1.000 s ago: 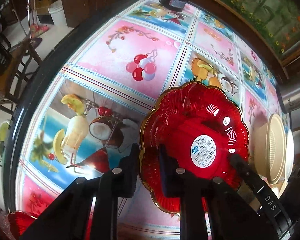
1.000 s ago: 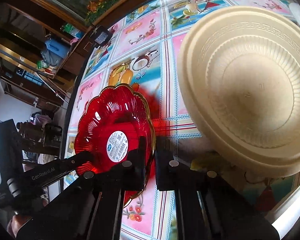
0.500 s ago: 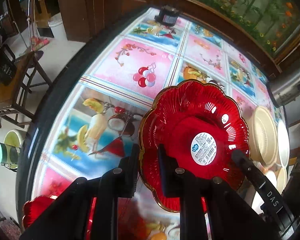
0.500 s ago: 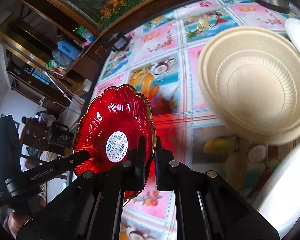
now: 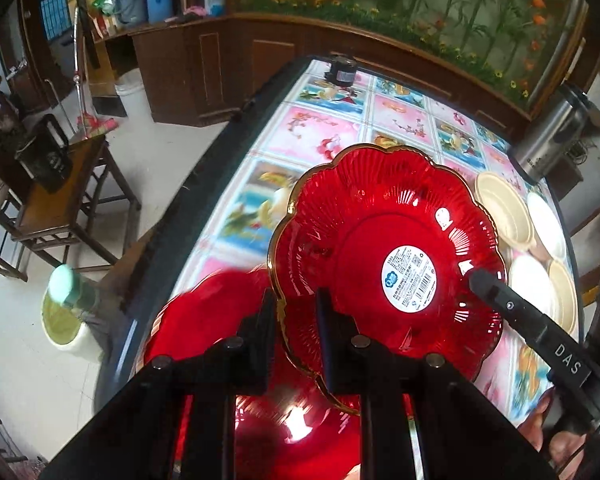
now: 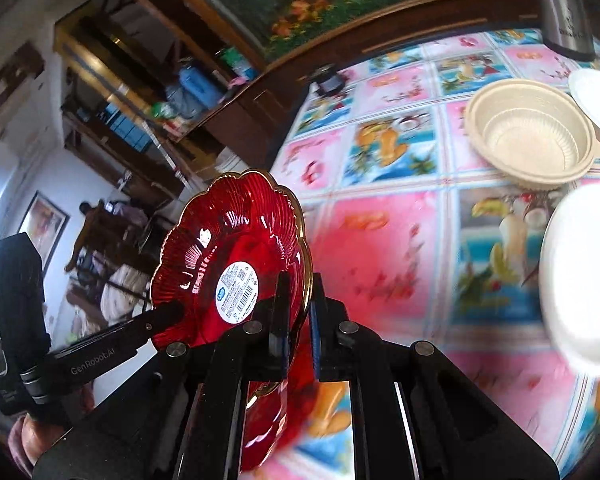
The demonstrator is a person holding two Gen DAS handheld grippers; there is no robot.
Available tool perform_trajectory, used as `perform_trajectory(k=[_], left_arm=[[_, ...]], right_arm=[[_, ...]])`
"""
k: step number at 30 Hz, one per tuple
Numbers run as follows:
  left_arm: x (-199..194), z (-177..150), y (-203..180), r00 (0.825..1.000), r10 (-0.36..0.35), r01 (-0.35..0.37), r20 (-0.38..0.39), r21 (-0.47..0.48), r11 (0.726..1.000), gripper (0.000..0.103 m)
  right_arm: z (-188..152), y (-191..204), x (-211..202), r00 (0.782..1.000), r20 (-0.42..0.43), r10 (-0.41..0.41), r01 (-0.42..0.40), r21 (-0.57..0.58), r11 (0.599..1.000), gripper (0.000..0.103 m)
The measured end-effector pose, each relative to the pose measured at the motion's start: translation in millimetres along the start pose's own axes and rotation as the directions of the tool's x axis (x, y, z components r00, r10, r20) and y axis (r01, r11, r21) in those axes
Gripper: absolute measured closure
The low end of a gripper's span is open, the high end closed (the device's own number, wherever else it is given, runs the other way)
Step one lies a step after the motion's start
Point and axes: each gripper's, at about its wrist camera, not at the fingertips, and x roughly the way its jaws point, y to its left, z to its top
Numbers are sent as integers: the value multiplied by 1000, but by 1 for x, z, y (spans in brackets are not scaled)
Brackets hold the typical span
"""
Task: Organize plates and bowls
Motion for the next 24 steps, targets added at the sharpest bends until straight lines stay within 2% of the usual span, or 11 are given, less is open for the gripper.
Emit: perform_trajectory(k=[7,11,17,20,24], left_arm=[[-13,-39,35,998,62,-62,0,-5,998,85],[1,-56,56,997,67,-68,-49,-28,997,84],[27,-71,72,989,86,-90,-118,-30,995,83],[29,-78,75,988,86,-90,-128,-19,996,83],[30,-80,67,982,154,-148,-107,61,987,81]], right_arm=[[-43,35,12,997,-82,-1,-6,-92,996,95],[-65,51,30,989,-141,-43,21,-154,988,94],[-85,53,60,971,-217,-105,63,-193,979,94],[-87,54,67,966,-219,-142,93,-218,971,93],[-87,57,69,964,-202,-175,123,-248,961,92]])
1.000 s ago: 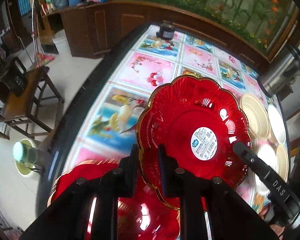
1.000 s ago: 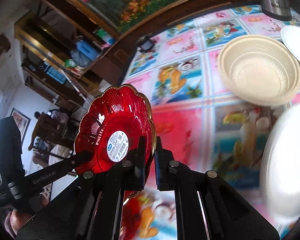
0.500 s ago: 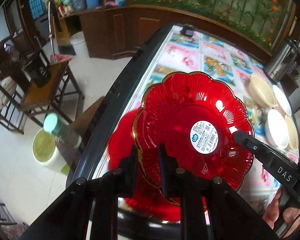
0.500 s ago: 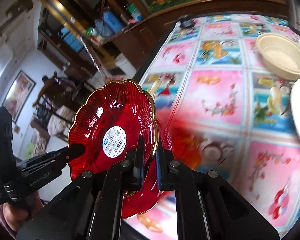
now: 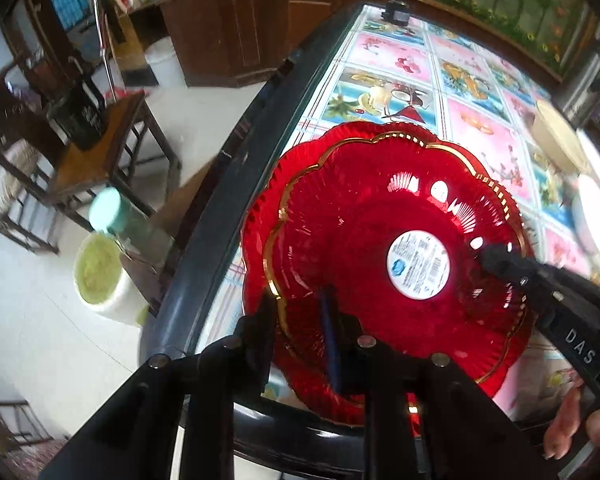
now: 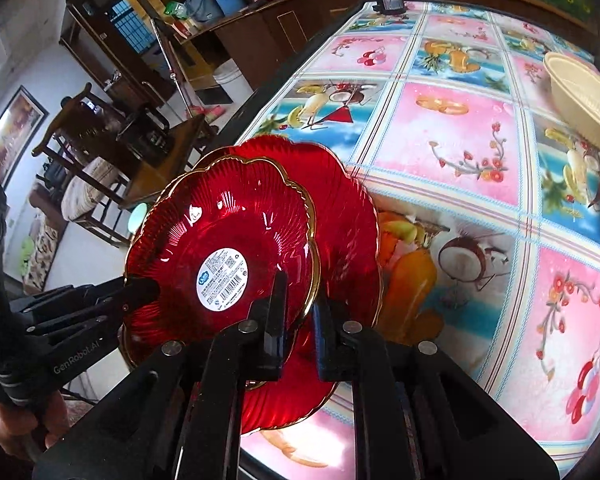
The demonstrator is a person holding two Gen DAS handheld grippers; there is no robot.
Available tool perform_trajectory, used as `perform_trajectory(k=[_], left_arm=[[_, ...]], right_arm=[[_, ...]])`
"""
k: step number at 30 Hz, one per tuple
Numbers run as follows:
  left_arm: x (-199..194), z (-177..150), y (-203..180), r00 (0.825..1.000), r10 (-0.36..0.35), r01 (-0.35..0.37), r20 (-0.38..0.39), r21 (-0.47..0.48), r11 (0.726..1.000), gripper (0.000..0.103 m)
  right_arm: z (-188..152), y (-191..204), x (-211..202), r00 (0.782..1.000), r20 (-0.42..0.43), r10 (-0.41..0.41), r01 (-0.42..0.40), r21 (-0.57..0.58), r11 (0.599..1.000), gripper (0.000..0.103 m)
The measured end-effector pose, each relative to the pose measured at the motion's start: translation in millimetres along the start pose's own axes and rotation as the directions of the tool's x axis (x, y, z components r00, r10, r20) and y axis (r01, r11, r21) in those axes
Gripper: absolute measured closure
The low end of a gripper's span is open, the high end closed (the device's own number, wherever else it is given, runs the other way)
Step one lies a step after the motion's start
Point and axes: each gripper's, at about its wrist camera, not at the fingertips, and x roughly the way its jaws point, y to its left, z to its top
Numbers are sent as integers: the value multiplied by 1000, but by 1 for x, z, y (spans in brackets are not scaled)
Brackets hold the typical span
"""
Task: Organize plates and bowls
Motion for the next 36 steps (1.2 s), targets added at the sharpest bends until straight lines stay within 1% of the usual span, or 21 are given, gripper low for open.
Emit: perform_trajectory(k=[2,3,6,8,10,11,12,13,14,15,16,17,18,21,22,23,25,29,32,33,36], left_arm=[[-1,-1,-8,998,65,-66,16,56,996,81],[-3,-2,-10,996,84,-86,29,74,994,81],[-11,-3,-16,985,152,-160,76,113,981,79],[-19,-3,-13,980,169,-180,103,108,978,79],[-30,-3,-9,978,163,-175,130,90,980,79],[-37,-4,-6,977,155,-167,146,76,983,79],[-43,-4,-4,976,149,-160,160,59,985,79],[-48,-4,-2,975,141,-150,170,45,988,77],[-54,-6,0,976,123,-130,182,27,991,72],[-59,-8,0,976,104,-108,194,12,994,69],[-61,-8,-2,975,87,-89,204,1,996,64],[-66,-10,-4,974,67,-67,217,-10,998,60],[-69,-12,-9,972,47,-44,229,-17,999,58],[-78,-15,-31,966,-33,34,257,-2,999,46],[-80,-16,-39,964,-54,54,262,8,998,38],[-82,-17,-49,960,-78,75,268,22,997,33],[-85,-19,-72,954,-127,114,273,66,991,30],[-79,-15,-118,954,-206,176,218,147,973,30],[-75,-12,-142,950,-256,230,177,157,961,30],[-73,-9,-152,947,-278,253,161,158,954,30],[-67,-1,-175,942,-309,288,133,155,945,30]], right_arm=[[-2,6,-2,999,11,-43,44,-35,998,91],[-2,9,-2,997,15,-79,80,-55,995,88],[-1,14,0,993,6,-118,118,-109,987,87],[0,19,-1,987,10,-159,159,-152,976,87],[0,25,-8,976,57,-208,215,-219,952,87],[0,25,-11,975,73,-209,220,-229,948,87],[2,23,-18,978,88,-187,203,-233,951,87],[4,18,-26,986,97,-137,155,-222,963,87],[5,12,-35,990,109,-85,107,-209,972,87],[5,8,-42,991,124,-49,74,-199,977,87],[5,1,-52,988,153,-22,51,-189,981,87],[4,-3,-60,983,182,-16,50,-184,982,87],[3,-8,-68,977,210,-17,56,-182,982,87],[-5,-23,-86,960,278,-30,84,-182,980,87],[-6,-28,-89,957,287,-35,89,-179,980,87],[-8,-32,-93,955,293,-38,93,-176,980,87],[-14,-51,-103,950,308,-59,110,-150,982,87],[-25,-89,-130,943,325,-74,108,-87,990,87],[-34,-128,-157,936,343,-75,86,-17,996,87],[-37,-144,-167,934,352,-63,64,11,998,88],[-47,-191,-193,921,387,-52,12,106,994,86]])
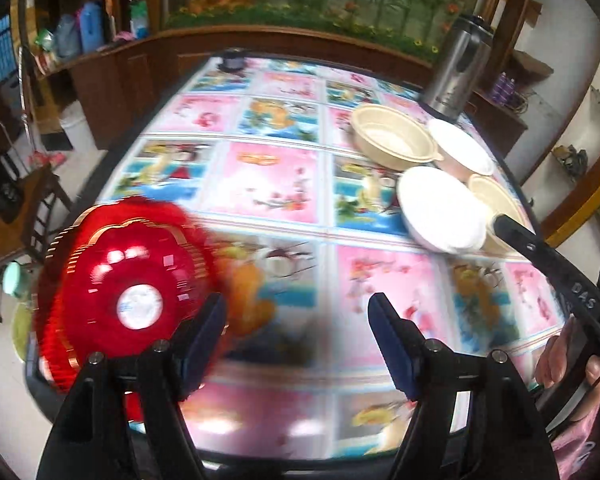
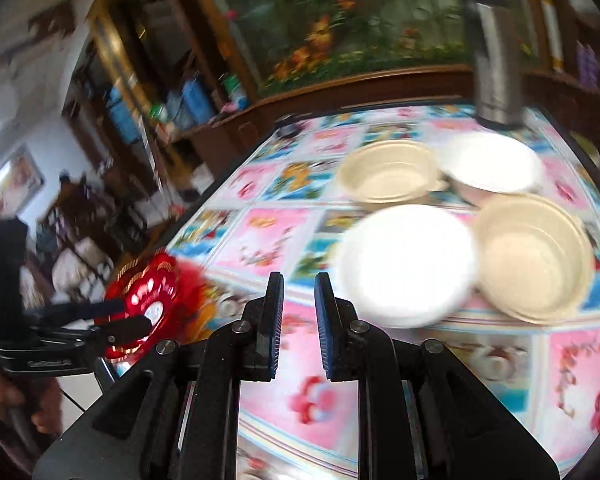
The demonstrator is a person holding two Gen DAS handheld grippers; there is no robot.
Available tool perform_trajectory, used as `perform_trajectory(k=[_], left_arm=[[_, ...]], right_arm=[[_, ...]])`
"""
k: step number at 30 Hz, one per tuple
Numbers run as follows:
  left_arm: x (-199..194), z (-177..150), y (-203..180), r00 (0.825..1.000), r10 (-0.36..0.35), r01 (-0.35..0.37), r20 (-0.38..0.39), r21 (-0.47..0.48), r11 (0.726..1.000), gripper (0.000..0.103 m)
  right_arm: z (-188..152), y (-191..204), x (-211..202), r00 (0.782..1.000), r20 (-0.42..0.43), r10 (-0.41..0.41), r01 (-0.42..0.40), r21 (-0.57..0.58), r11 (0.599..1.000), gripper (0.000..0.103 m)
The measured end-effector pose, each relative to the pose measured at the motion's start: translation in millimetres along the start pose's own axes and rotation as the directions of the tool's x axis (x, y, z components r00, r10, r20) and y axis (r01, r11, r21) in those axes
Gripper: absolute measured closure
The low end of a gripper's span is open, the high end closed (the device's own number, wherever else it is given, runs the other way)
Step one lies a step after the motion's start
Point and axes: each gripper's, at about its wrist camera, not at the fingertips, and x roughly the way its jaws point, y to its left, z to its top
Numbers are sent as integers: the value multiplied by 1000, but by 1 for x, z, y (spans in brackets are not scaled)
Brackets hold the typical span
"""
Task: Organize plates and bowls
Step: 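Move the left gripper to the white plate and grasp its rim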
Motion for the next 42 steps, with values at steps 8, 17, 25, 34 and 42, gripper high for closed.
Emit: perform_trajectory(k=[8,17,25,34,42], left_arm=[[44,37,-29,993,-96,90,-64,-92,992,30],[89,61,-49,974,-166,137,-154,-182,974,30],[111,73,-53,967,-179,138,-180,-220,966,30],[125,78,-59,957,-217,168,-193,-242,956,30],[132,80,-73,955,-221,177,-199,-217,960,30]], right_arm=[[-5,-85,-10,992,13,128,-126,283,951,71],[-16,-126,18,980,-22,199,-166,467,868,71],[-21,-140,39,976,-50,211,-153,533,832,71],[-24,-140,50,971,-48,232,-166,560,812,70],[-32,-148,56,972,-45,232,-162,586,794,70]])
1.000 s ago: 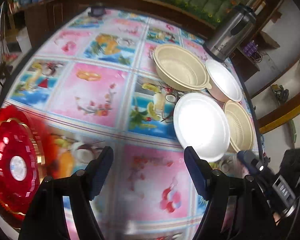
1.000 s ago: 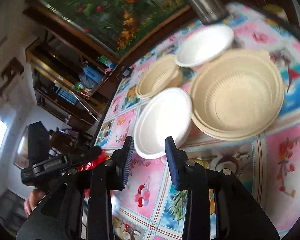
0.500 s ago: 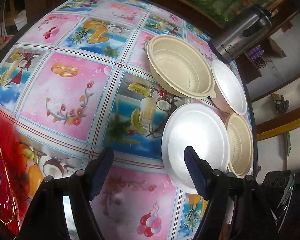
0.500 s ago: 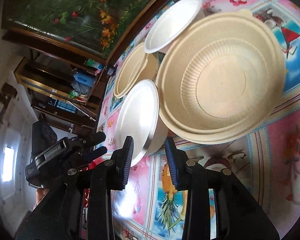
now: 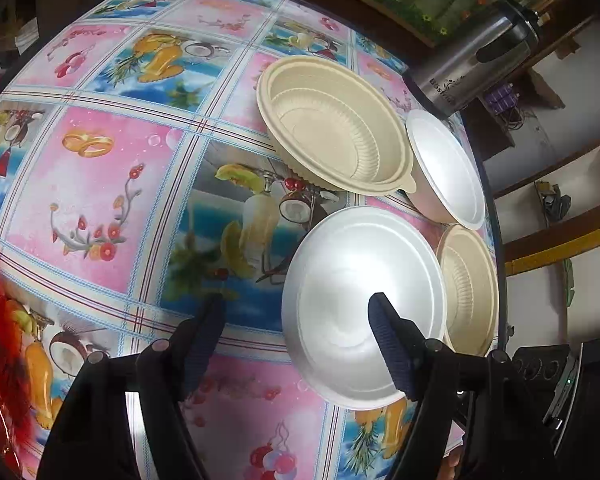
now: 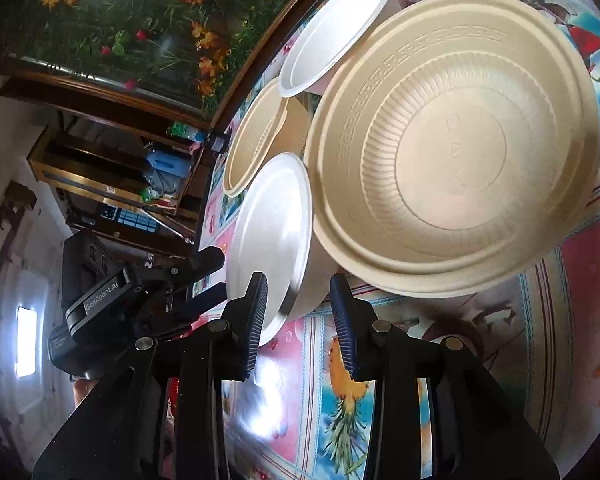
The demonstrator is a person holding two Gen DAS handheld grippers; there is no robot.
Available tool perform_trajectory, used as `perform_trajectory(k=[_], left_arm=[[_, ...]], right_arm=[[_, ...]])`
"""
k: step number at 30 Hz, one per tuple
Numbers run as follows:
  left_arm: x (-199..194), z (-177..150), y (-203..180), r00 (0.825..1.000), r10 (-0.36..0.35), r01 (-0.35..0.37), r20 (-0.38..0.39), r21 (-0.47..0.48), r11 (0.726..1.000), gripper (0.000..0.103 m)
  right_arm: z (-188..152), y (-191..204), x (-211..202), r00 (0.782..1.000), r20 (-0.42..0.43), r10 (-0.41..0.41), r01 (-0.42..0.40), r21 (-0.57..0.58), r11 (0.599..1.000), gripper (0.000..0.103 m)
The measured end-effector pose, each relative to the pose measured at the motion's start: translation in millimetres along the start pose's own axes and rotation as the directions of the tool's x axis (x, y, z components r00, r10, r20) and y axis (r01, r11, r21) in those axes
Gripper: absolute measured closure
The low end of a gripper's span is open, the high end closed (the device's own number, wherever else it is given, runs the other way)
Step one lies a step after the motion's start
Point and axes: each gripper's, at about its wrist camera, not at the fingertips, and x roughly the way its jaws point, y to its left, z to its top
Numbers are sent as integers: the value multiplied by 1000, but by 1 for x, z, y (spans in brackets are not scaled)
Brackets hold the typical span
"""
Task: Organize plates and bowls
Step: 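Move the left gripper to the white plate and grasp its rim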
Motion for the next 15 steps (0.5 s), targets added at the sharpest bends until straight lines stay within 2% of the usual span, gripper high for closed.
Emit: perform_trajectory(k=[7,15], left_arm=[[9,0,-4,1000,5,-6,7,16,1000,32],[17,2,-4,1000,13,-14,12,19,1000,32]], right_arm=[[1,-11,-7,999,35,9,-11,36,999,70],[-2,-13,-4,1000,20,24,-26,63,998,70]])
